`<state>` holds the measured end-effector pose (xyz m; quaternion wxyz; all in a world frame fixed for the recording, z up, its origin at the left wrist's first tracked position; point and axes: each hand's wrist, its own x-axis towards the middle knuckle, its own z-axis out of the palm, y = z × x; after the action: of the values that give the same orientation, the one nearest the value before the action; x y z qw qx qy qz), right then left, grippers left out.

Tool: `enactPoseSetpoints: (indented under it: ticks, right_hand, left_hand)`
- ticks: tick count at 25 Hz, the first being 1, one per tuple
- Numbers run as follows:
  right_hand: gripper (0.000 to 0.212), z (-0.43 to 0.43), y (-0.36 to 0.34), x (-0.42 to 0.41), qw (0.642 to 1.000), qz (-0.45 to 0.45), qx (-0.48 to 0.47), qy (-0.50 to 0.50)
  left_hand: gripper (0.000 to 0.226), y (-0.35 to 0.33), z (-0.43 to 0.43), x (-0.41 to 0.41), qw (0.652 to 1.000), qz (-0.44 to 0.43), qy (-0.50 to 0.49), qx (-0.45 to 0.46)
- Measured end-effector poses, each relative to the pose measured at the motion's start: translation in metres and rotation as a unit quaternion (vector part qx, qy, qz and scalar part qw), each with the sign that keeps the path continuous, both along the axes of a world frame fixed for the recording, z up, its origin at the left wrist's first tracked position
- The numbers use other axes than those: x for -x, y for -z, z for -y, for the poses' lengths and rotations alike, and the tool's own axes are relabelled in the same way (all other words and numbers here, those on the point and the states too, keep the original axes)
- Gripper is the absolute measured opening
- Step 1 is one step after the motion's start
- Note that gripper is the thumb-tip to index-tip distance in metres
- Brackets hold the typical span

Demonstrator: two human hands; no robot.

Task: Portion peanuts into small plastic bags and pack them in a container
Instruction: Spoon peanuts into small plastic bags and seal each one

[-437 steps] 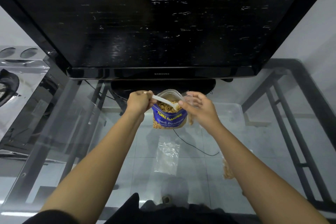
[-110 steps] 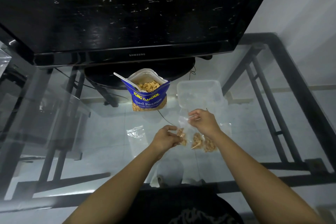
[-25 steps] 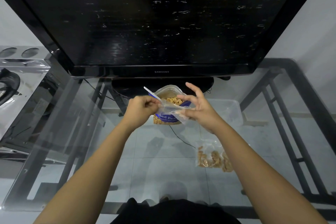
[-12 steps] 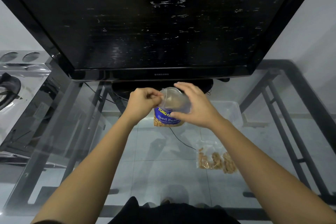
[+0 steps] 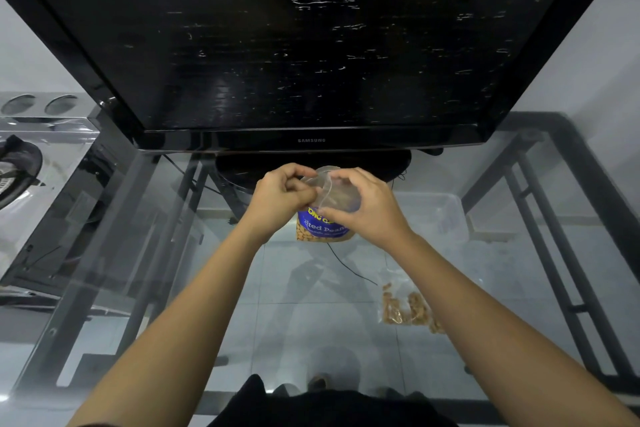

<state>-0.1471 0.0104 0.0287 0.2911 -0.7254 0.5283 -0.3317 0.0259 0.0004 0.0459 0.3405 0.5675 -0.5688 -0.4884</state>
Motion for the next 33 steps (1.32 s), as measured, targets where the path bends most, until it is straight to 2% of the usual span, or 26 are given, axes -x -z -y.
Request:
enactPoseSetpoints:
  ticks: [2, 4, 5, 6, 8, 9, 11, 14, 16, 21, 25, 27, 30, 33]
  right_hand:
    - [0.051, 0.0, 0.004, 0.003, 0.999, 0.043, -0.016, 0.023]
    - [0.052, 0.001, 0.009, 0.01, 0.993, 0.089, -0.043, 0.065]
    - [0.052, 0.002, 0.011, 0.013, 0.988, 0.11, -0.061, 0.084]
    - [0.052, 0.003, 0.013, 0.017, 0.984, 0.127, -0.083, 0.096]
    - [0.052, 0.004, 0.017, 0.021, 0.977, 0.14, -0.126, 0.1]
    - [0.052, 0.005, 0.02, 0.022, 0.975, 0.142, -0.14, 0.097]
    - [0.053, 0.007, 0.024, 0.024, 0.973, 0.142, -0.155, 0.099]
    - [0.054, 0.01, 0.028, 0.028, 0.971, 0.14, -0.162, 0.104]
    - [0.05, 0.012, 0.029, 0.031, 0.971, 0.139, -0.169, 0.097]
    - [0.049, 0.012, 0.034, 0.034, 0.971, 0.133, -0.187, 0.069]
    - [0.058, 0.012, 0.035, 0.039, 0.972, 0.112, -0.198, 0.051]
    - [0.058, 0.011, 0.035, 0.041, 0.973, 0.107, -0.201, 0.044]
    - [0.058, 0.011, 0.035, 0.042, 0.973, 0.104, -0.206, 0.026]
    - [0.057, 0.012, 0.035, 0.043, 0.971, 0.107, -0.214, 0.021]
  left_hand:
    - [0.023, 0.006, -0.002, 0.003, 0.996, -0.009, -0.06, 0.059]
    - [0.029, 0.016, 0.001, 0.001, 0.965, 0.027, -0.228, 0.123]
    - [0.036, 0.02, 0.004, -0.003, 0.946, 0.041, -0.301, 0.115]
    - [0.044, 0.024, 0.009, -0.007, 0.94, 0.04, -0.33, 0.074]
    - [0.049, 0.035, 0.02, -0.011, 0.959, 0.044, -0.279, -0.013]
    - [0.039, 0.039, 0.023, -0.01, 0.969, 0.057, -0.241, -0.013]
    - [0.021, 0.035, 0.026, -0.005, 0.976, 0.095, -0.192, 0.048]
    - [0.02, 0.021, 0.029, 0.0, 0.955, 0.187, -0.112, 0.199]
    - [0.022, 0.018, 0.035, 0.002, 0.933, 0.253, -0.046, 0.252]
    - [0.029, 0.023, 0.048, 0.01, 0.965, 0.237, -0.045, 0.105]
    - [0.025, 0.022, 0.05, 0.016, 0.94, 0.292, -0.026, 0.173]
    - [0.025, 0.026, 0.049, 0.018, 0.939, 0.296, -0.052, 0.169]
    - [0.027, 0.032, 0.049, 0.019, 0.963, 0.243, -0.108, 0.051]
    - [0.024, 0.03, 0.053, 0.018, 0.974, 0.123, -0.182, -0.057]
